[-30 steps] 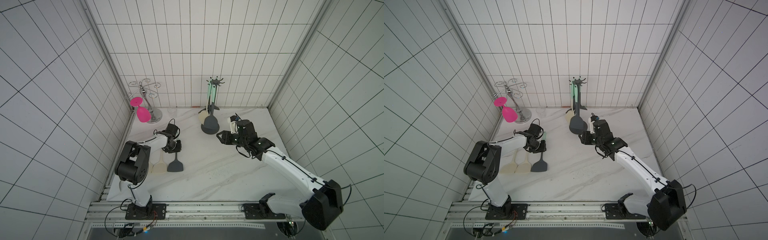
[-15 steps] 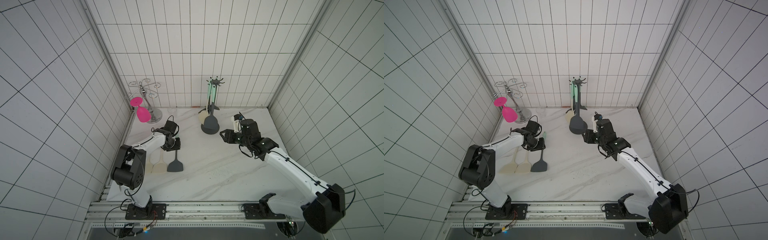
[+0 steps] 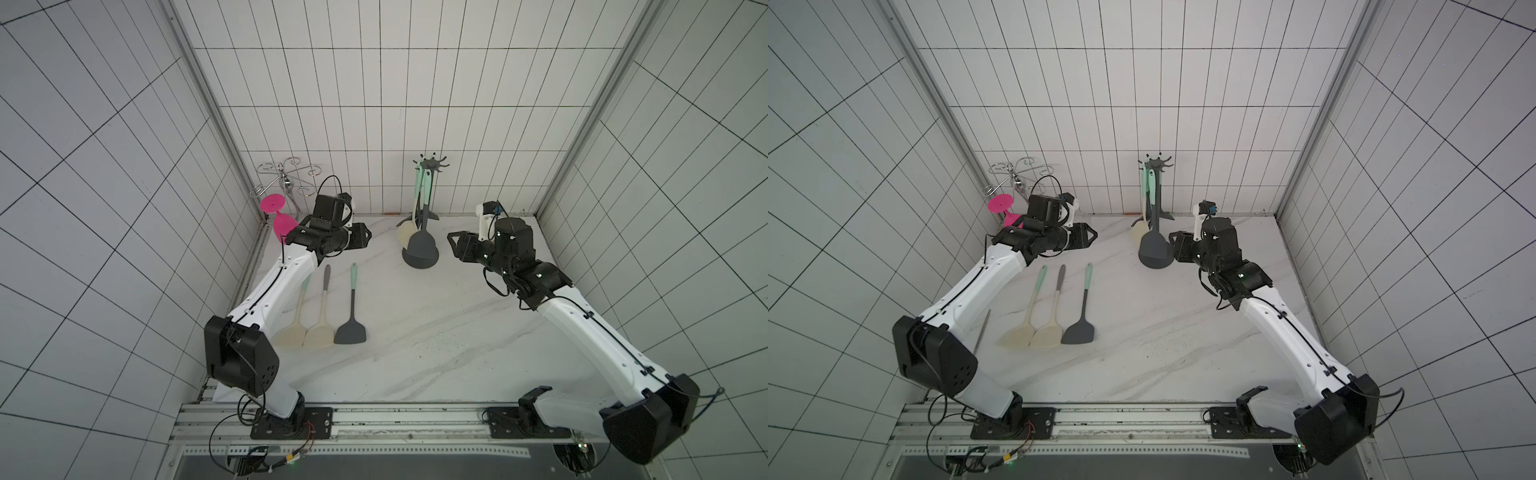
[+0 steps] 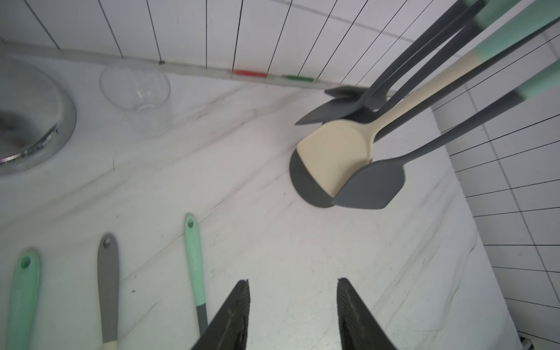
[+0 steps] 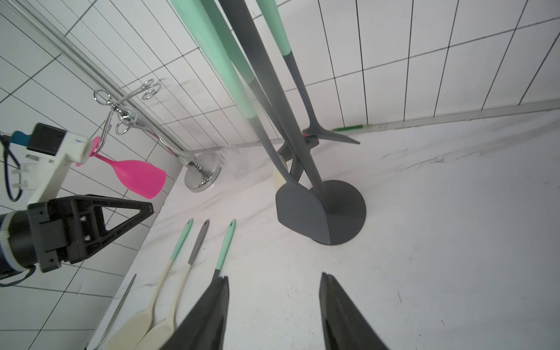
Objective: Take the spatula off the kitchen utensil rack
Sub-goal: Place the spatula at the center of the board, then take off the spatula from the rack.
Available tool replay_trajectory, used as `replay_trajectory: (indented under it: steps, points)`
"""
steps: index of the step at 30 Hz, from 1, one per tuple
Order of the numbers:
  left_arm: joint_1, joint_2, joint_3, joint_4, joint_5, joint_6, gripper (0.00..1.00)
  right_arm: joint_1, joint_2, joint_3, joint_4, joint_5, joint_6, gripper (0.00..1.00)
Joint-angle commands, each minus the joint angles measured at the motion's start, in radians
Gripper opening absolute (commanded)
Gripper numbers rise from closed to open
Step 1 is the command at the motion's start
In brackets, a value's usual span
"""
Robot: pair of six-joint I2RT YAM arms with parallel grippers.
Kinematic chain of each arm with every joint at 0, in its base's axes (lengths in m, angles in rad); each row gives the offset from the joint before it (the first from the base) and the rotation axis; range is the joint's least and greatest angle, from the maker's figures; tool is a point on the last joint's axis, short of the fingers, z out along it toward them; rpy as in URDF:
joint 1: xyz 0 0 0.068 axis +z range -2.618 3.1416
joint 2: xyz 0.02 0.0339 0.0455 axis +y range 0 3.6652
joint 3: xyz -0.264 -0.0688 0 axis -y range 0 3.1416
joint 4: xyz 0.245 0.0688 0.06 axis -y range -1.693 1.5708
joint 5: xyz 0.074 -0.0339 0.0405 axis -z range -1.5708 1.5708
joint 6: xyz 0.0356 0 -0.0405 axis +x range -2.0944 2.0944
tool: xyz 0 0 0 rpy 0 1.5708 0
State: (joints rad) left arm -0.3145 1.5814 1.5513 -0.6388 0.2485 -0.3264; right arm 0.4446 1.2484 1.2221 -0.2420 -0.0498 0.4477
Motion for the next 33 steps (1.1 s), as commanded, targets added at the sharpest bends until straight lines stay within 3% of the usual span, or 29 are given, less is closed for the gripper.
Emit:
replay_trajectory:
  steps: [1,9,19,30,33]
  points:
    - [-0.016,-0.046,0.027,0.193,0.045,0.014,0.46,-0.006,0.028,0.056,0.078,0.070,-0.005,0.50]
    - [-0.061,-0.027,0.061,0.515,0.102,-0.010,0.45,0.009,0.140,0.146,0.180,0.151,-0.027,0.46]
    - [-0.214,0.107,0.087,0.678,0.040,-0.011,0.43,-0.003,0.318,0.548,0.101,0.142,-0.126,0.45]
    - [-0.245,0.233,0.073,0.781,-0.032,-0.085,0.42,-0.033,0.556,0.870,0.058,-0.052,-0.140,0.44]
    - [-0.245,0.270,0.086,0.802,-0.039,-0.107,0.42,-0.058,0.641,0.987,0.023,-0.114,-0.110,0.38]
